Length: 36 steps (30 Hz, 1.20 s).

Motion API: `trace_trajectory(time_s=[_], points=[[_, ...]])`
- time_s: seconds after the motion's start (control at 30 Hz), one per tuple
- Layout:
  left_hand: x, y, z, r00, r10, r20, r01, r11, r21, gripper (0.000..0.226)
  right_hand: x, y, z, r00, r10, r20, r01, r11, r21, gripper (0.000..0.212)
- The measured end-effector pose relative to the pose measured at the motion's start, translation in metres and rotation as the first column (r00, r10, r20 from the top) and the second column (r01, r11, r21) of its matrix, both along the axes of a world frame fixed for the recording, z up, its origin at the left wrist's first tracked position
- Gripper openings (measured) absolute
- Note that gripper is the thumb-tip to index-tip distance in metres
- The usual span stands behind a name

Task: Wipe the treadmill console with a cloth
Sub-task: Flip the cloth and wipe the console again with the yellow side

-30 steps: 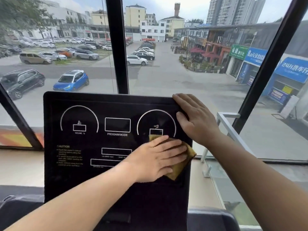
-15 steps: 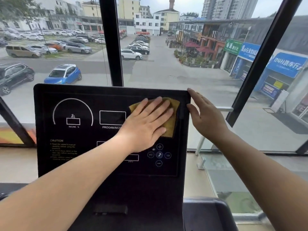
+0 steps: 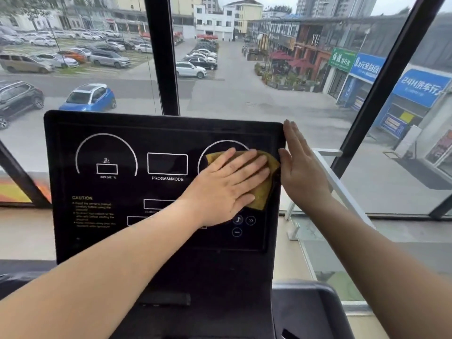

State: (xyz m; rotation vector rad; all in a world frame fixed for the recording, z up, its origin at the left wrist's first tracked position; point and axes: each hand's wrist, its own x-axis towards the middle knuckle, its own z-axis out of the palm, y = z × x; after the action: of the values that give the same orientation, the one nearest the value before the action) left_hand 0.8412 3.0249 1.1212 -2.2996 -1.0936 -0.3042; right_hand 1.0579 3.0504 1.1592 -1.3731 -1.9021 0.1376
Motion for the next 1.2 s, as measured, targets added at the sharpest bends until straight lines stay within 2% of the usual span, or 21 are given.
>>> trace_trajectory(time_s=[0.1,0.13,0.2,0.3,0.4,0.47,0.57,0.63,0.7,0.8,0.9,0.97,1.1,1.2], points=[[0.015,-0.007,-0.013,0.978,0.100,0.183,-0.105,0.994,0.018,0.063,0.002,-0.009,-0.007,0.996,0.021,-0.090,-0.021,1.000,-0.007,0.059],[0.023,-0.018,-0.028,0.973,0.119,0.200,-0.121,0.993,-0.004,0.063,0.004,-0.012,-0.011,0.994,0.025,-0.108,-0.027,0.999,-0.019,0.059],[0.031,-0.041,-0.067,0.988,0.093,0.127,-0.084,0.994,-0.076,0.064,0.008,-0.017,-0.022,0.992,0.016,-0.122,-0.022,0.999,-0.045,0.058],[0.031,-0.067,-0.103,0.998,-0.036,-0.054,0.025,0.981,-0.192,0.064,0.009,-0.026,-0.037,0.985,0.023,-0.169,-0.041,0.994,-0.102,0.058],[0.019,-0.054,-0.086,0.983,-0.109,-0.146,0.086,0.984,-0.158,0.061,0.004,-0.032,-0.048,0.972,-0.008,-0.234,-0.028,0.988,-0.150,0.058],[0.006,-0.036,-0.055,0.997,-0.043,-0.061,0.038,0.996,-0.084,0.061,0.000,-0.033,-0.051,0.960,-0.022,-0.279,-0.026,0.986,-0.167,0.058],[0.002,-0.022,-0.034,0.979,0.097,0.181,-0.095,0.995,-0.022,0.061,-0.005,-0.036,-0.050,0.939,-0.043,-0.340,-0.024,0.982,-0.190,0.056],[0.026,-0.035,-0.047,0.914,0.178,0.364,-0.164,0.984,-0.071,0.062,-0.008,-0.039,-0.047,0.931,-0.063,-0.360,-0.011,0.980,-0.201,0.054],[0.053,-0.057,-0.078,0.879,0.237,0.415,-0.188,0.970,-0.156,0.063,-0.010,-0.044,-0.049,0.934,-0.073,-0.349,0.003,0.980,-0.197,0.052],[0.057,-0.082,-0.120,0.963,0.140,0.229,-0.093,0.975,-0.204,0.063,-0.011,-0.055,-0.063,0.936,-0.078,-0.343,-0.001,0.975,-0.224,0.050],[0.029,-0.080,-0.117,0.998,0.021,0.063,-0.009,0.983,-0.184,0.061,-0.017,-0.068,-0.074,0.938,-0.085,-0.336,0.005,0.973,-0.232,0.045],[0.003,-0.075,-0.103,0.999,0.004,0.039,0.001,0.990,-0.138,0.061,-0.022,-0.076,-0.078,0.935,-0.070,-0.348,-0.009,0.975,-0.220,0.040],[-0.082,-0.057,-0.060,0.956,0.195,0.219,-0.195,0.981,-0.026,0.060,-0.026,-0.090,-0.091,0.918,-0.118,-0.379,0.019,0.966,-0.256,0.051],[-0.112,-0.052,-0.055,0.846,0.334,0.417,-0.340,0.938,-0.062,0.063,-0.037,-0.107,-0.099,0.938,-0.180,-0.295,0.106,0.962,-0.250,0.051]])
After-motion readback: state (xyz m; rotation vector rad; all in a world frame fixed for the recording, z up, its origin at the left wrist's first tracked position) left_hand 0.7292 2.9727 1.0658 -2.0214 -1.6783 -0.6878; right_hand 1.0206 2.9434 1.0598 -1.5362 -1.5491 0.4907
